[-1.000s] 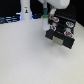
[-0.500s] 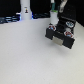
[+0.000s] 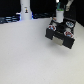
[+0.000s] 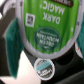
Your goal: Open the kcup holder, insert the kcup into the holder, and close the kcup holder
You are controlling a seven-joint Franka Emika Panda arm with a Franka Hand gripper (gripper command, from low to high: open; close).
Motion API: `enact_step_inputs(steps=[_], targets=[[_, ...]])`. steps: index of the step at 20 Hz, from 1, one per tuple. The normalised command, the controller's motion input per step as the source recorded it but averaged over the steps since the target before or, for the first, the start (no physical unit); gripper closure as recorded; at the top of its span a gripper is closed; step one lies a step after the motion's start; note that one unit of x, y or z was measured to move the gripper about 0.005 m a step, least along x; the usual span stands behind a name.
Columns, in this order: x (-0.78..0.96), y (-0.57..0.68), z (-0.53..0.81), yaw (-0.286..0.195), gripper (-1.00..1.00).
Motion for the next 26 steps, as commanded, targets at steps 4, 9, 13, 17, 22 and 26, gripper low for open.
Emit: enact_step_inputs(steps=[4,9,13,17,22,26], targets=[[0.02,0.54,-0.04,0.064,1.0],[-0.03,0.43,-0.1,0.089,1.0],[0.05,0.2,-0.19,0.062,1.0],[0.03,0.02,-0.22,0.026,1.0],[0.05,-0.03,-0.11,0.009,1.0],[0.17,-0.2,0.23,0.0,1.0]])
